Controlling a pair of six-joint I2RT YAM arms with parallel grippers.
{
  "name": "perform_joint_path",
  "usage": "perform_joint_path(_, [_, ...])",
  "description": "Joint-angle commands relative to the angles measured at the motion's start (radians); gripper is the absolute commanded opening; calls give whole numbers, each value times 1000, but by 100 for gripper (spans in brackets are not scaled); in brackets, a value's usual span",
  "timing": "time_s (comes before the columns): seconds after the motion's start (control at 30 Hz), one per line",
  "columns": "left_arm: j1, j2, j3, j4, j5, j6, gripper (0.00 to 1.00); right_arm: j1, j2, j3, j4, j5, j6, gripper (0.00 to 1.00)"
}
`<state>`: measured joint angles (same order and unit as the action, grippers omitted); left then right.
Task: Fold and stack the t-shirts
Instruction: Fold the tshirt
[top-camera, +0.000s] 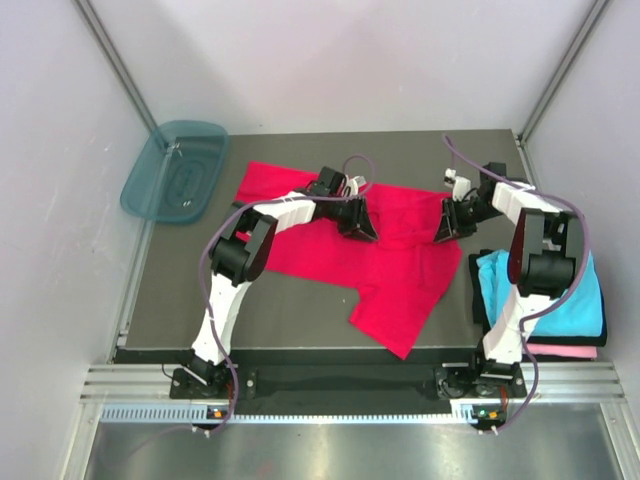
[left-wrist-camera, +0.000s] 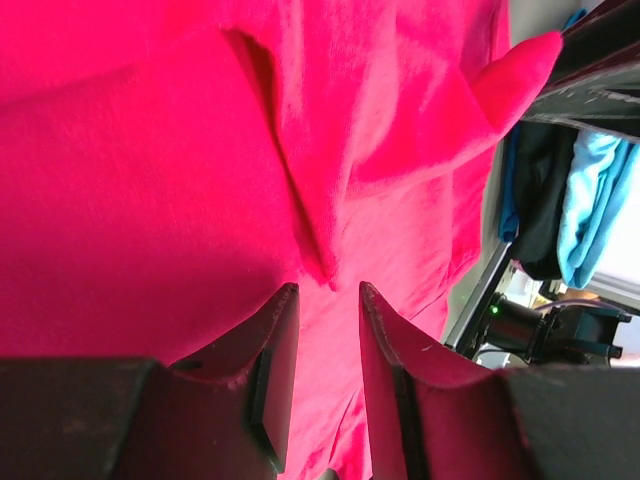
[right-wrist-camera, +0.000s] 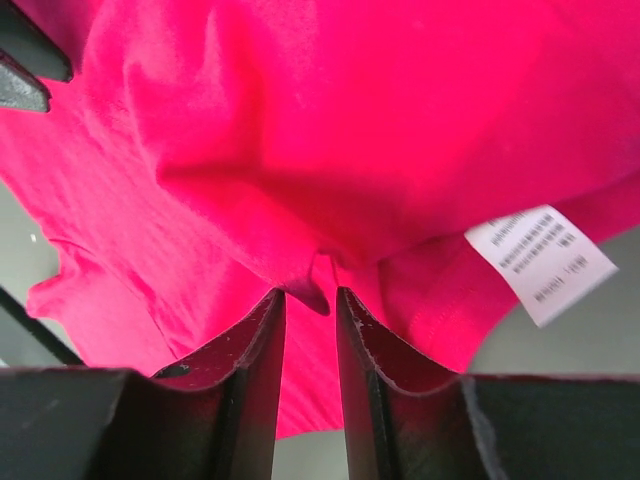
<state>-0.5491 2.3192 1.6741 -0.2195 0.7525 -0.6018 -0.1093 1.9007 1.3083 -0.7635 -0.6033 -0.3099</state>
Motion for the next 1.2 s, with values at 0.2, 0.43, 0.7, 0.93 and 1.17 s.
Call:
perform_joint_path(0.2, [-6,26,50,75,48,-23,34,-7,17,35,-2,-98,8,25])
perform_joint_path(0.43, [-21,40,58,80,62,-24,34,-7,9,31,3,-105,11,22])
perform_joint_path(0.7, [-31,46,62,91,80,-27,24,-7,-2,23,0,-115,11,7])
perform_joint_path(0.93, [-23,3,49,74,88,5,3,-12,-46,6,-8,-125,17,0])
perform_joint_path(1.17, [-2,-38,44,37,105,56,0,-20,-104,-15,-51,-145,19,0])
